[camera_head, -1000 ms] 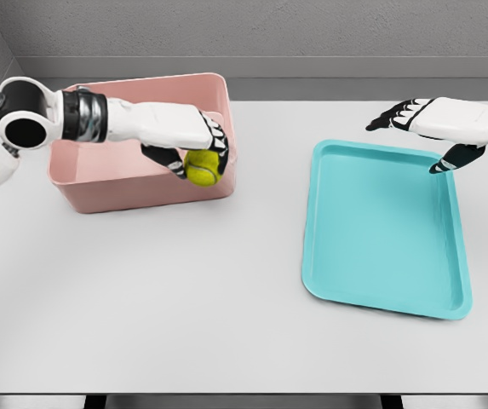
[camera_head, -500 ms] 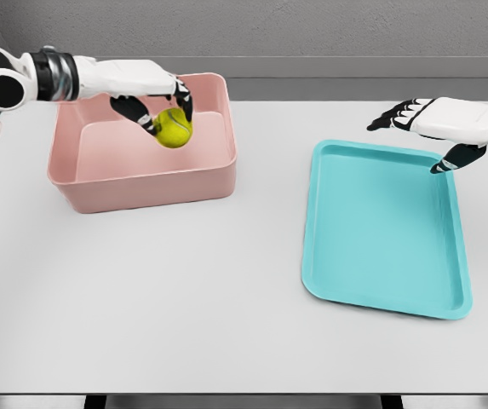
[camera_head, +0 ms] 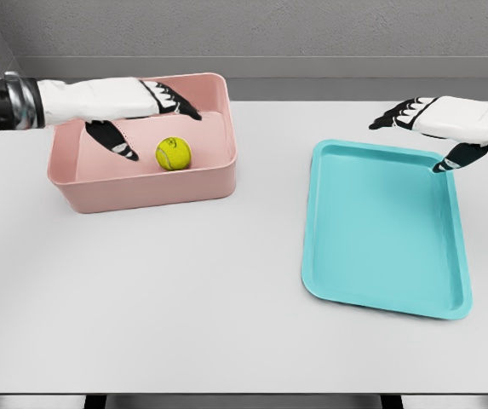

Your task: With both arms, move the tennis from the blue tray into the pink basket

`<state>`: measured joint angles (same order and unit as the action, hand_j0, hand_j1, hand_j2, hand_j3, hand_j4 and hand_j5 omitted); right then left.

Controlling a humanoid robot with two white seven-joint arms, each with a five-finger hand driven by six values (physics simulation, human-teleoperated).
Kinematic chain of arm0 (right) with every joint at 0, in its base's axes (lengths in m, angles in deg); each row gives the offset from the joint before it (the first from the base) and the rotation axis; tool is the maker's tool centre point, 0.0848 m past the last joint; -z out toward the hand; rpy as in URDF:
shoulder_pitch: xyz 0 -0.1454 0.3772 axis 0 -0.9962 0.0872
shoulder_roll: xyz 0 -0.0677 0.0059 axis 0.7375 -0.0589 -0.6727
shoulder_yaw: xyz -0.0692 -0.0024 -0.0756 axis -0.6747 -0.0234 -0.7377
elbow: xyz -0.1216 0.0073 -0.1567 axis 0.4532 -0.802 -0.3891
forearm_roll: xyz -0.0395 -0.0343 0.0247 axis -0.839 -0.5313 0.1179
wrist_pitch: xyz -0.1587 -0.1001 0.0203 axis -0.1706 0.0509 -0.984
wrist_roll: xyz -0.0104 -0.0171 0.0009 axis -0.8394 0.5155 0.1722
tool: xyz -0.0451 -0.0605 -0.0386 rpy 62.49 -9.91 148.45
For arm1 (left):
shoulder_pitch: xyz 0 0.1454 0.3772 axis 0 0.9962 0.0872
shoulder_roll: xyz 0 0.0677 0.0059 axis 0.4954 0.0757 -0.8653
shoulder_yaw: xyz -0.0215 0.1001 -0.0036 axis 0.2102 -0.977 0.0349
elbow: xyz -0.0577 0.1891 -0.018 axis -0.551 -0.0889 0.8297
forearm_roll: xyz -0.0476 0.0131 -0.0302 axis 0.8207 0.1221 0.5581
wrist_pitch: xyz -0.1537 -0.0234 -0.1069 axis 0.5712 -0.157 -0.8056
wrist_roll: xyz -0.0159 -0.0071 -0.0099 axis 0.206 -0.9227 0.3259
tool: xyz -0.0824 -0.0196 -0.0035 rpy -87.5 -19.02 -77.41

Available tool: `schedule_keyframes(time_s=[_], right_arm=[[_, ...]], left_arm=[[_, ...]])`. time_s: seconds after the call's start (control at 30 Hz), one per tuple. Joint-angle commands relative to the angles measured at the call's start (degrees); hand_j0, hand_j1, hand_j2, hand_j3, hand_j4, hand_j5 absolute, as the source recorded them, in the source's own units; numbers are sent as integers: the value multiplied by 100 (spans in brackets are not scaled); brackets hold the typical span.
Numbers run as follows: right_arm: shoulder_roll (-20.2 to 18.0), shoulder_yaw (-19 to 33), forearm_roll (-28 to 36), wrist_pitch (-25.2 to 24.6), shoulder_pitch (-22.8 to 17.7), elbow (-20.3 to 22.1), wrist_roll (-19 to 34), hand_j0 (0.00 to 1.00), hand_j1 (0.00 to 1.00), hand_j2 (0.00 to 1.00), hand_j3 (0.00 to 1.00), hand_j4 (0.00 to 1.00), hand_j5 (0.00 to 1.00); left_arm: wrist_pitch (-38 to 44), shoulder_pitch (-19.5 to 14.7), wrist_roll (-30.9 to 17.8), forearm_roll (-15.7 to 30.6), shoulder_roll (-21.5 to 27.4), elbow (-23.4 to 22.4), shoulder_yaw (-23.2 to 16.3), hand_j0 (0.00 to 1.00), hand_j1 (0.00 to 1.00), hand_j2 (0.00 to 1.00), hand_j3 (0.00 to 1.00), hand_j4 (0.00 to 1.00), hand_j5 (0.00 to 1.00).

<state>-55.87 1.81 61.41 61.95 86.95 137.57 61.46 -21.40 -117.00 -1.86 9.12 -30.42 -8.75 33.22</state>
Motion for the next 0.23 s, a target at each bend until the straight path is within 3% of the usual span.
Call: schedule_keyframes(time_s=[0.0,0.03,0.07,0.1,0.2], right_arm=[[-9,8,31,-16,0,7,-4,100,100,100,100,100,100],[-9,-1,40,-16,0,7,-4,100,100,100,100,100,100],[-9,8,31,-16,0,7,-4,100,100,100,100,100,100],[-9,8,32,-16,0,7,-4,100,100,100,100,100,100],[-9,8,40,-16,0,16,-4,100,100,100,100,100,100]], left_arm=[[18,70,6,407,926,1063,317,100,100,100,100,100,100],[18,466,6,460,997,1152,660,100,100,100,100,100,100],[18,669,6,460,1163,1178,757,100,100,100,100,100,100],[18,730,6,460,1401,1187,757,100,100,100,100,100,100],[18,827,6,433,1506,1152,766,100,100,100,100,100,100]])
